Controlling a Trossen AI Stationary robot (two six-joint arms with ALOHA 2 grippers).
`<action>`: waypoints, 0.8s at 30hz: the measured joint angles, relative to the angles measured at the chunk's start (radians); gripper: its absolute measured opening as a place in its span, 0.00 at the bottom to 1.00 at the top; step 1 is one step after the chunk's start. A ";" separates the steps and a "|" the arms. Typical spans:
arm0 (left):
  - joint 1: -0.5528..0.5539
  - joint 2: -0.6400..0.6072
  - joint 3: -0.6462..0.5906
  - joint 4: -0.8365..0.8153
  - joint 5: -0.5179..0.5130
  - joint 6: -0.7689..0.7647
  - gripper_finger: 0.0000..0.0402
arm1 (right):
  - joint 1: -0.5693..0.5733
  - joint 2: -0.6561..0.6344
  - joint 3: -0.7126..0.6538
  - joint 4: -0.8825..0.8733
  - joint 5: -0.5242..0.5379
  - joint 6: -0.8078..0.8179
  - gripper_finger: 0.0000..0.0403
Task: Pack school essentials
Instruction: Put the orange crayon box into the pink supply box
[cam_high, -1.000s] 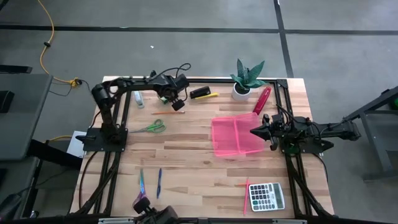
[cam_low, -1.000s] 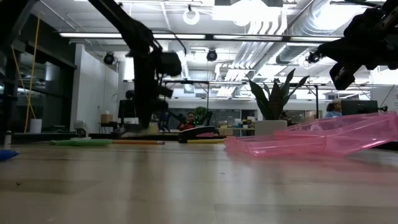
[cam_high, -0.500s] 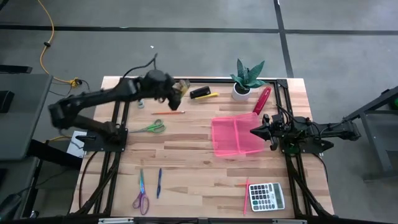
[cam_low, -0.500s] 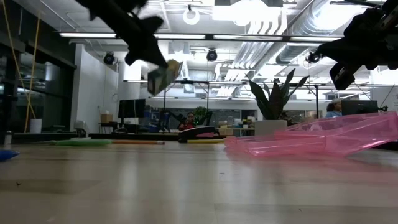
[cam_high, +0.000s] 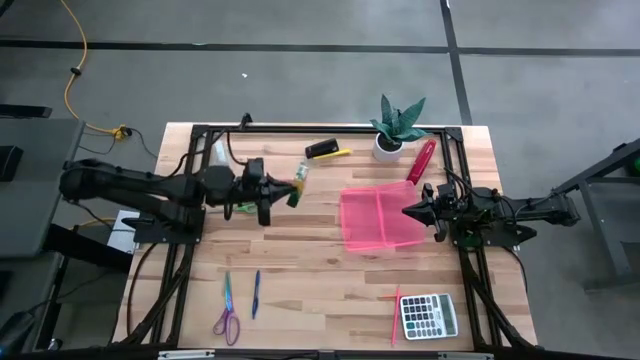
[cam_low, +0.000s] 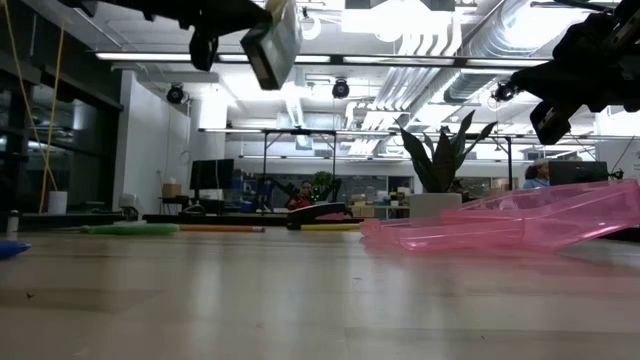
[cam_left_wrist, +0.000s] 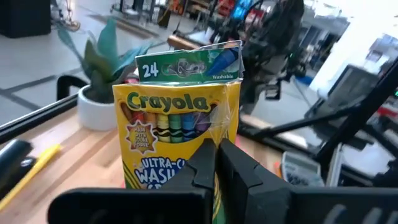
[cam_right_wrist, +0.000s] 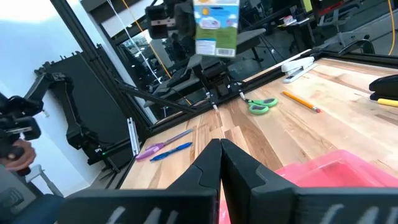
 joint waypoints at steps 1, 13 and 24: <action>-0.015 0.005 0.000 0.003 -0.011 -0.001 0.00 | 0.000 0.000 0.000 0.000 0.000 0.000 0.00; -0.082 0.037 0.000 0.095 0.050 -0.072 0.00 | -0.002 0.000 0.000 0.077 0.149 0.022 0.00; 0.031 0.076 0.019 0.328 0.336 -0.179 0.00 | -0.002 0.035 0.002 0.462 0.398 0.117 0.00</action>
